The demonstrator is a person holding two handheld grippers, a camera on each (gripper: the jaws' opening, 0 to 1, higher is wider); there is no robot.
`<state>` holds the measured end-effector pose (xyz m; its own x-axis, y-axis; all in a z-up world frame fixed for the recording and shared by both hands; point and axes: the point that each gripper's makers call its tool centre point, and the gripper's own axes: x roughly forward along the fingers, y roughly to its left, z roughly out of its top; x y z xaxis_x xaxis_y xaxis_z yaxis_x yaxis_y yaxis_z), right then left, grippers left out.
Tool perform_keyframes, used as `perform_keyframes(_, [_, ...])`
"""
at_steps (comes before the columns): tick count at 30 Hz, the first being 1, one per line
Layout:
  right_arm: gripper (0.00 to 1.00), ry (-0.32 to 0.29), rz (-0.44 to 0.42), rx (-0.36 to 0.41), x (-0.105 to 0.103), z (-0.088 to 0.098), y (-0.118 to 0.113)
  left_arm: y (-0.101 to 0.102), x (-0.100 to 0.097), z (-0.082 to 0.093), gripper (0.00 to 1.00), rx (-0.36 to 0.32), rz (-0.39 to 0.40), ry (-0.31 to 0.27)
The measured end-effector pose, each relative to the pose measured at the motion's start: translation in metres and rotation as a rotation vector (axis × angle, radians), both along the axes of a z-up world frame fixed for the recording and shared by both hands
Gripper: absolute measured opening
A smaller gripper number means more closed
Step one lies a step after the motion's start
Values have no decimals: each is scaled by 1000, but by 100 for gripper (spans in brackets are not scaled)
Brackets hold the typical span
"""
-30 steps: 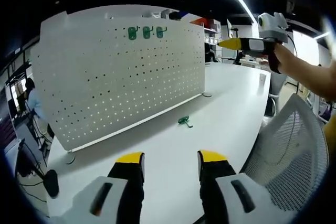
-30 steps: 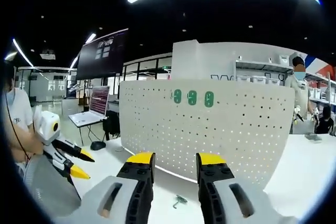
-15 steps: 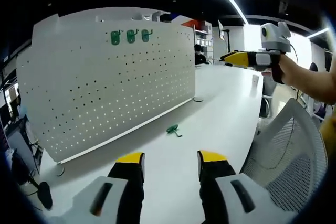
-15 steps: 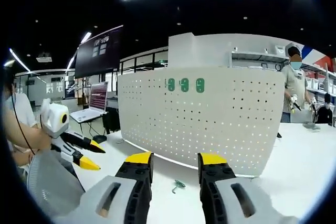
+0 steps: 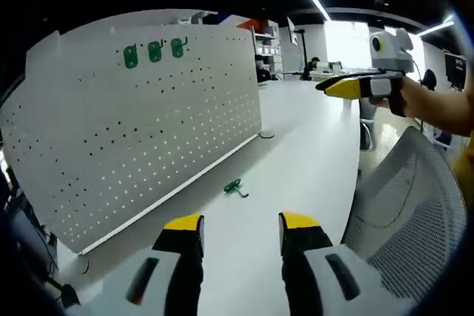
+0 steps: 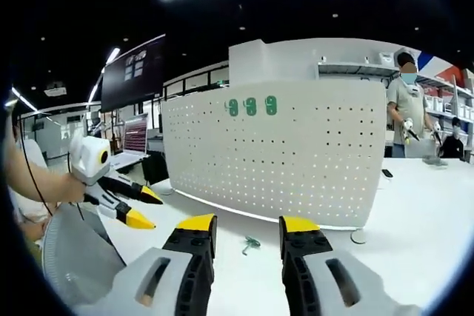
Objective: Insert the hook assembly into the mounting plate slot until the hook locks in place.
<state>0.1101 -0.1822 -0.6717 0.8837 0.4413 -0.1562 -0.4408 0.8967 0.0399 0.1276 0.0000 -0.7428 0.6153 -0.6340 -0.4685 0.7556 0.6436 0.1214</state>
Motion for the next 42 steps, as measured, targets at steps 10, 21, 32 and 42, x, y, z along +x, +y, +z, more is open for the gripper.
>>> perform_keyframes(10, [35, 81, -23, 0, -5, -20, -14, -10, 14, -6, 42, 69, -67, 4])
perform_keyframes(21, [36, 118, -41, -2, -11, -31, -27, -27, 28, -22, 43, 169, -181, 23])
perform_keyframes(32, [35, 145, -43, 19, -12, -38, -31, -34, 47, -41, 44, 267, -266, 58])
perform_keyframes(42, [35, 165, -52, 37, -13, -44, -32, -48, 68, -57, 43, 327, -321, 78])
